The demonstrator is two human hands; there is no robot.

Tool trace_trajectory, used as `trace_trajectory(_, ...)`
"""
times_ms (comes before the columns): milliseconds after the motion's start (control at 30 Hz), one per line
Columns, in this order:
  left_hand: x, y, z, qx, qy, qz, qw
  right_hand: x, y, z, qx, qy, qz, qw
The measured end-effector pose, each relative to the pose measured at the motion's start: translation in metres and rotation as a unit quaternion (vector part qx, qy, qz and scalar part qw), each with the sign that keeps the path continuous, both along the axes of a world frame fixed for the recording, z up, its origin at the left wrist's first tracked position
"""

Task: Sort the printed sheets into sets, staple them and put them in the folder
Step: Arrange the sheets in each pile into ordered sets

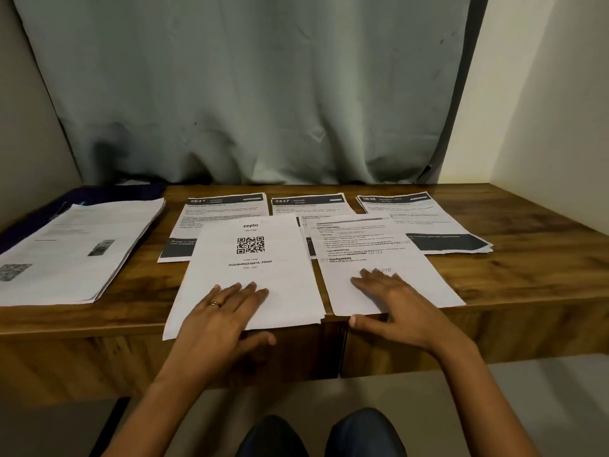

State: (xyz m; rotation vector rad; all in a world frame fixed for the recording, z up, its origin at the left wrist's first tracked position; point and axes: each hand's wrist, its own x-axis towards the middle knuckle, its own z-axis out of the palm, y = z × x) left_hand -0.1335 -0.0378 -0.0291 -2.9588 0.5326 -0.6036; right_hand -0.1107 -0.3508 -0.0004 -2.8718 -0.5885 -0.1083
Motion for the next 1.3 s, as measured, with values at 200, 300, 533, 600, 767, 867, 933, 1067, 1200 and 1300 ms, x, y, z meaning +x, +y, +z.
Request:
trace_trajectory(200, -0.003, -0.002, 0.004, -0.003, 0.001, 0.011, 1.000, -0.005, -0.008, 0.008, 0.085, -0.001, 0.026, 0.996)
trace_trajectory(300, -0.005, -0.004, 0.009, -0.008, 0.007, 0.012, 1.000, -0.004, -0.008, 0.009, 0.171, -0.098, -0.022, 0.980)
trace_trajectory(533, -0.005, -0.002, 0.009, -0.029, 0.029, 0.008, 0.999, 0.008, 0.009, 0.030, 0.404, -0.314, -0.195, 0.837)
trace_trajectory(600, -0.008, 0.001, 0.010, -0.071, 0.029, -0.005, 0.997, 0.005, 0.024, 0.047, 0.392, -0.372, -0.153, 0.827)
trace_trajectory(767, -0.017, 0.011, 0.023, -0.260, -0.020, 0.015, 0.965, 0.000, 0.081, 0.066, 0.271, -0.410, 0.006, 0.871)
trace_trajectory(867, -0.018, 0.018, 0.031, -0.419, -0.002, 0.065, 0.906, -0.003, 0.122, 0.057, 0.211, -0.416, 0.081, 0.881)
trace_trajectory(933, -0.018, 0.019, 0.039, -0.520, 0.020, 0.090, 0.849, -0.006, 0.146, 0.043, 0.178, -0.388, 0.119, 0.897)
trace_trajectory(1067, -0.020, 0.022, 0.053, -0.598, 0.057, 0.113, 0.792, -0.016, 0.176, 0.016, 0.129, -0.342, 0.169, 0.915)
trace_trajectory(1200, -0.016, 0.030, 0.056, -0.594, 0.107, 0.147, 0.784, -0.018, 0.190, -0.006, 0.104, -0.275, 0.219, 0.931)
trace_trajectory(1300, -0.012, 0.034, 0.060, -0.597, 0.152, 0.152, 0.773, -0.026, 0.194, -0.005, 0.130, -0.166, 0.204, 0.956)
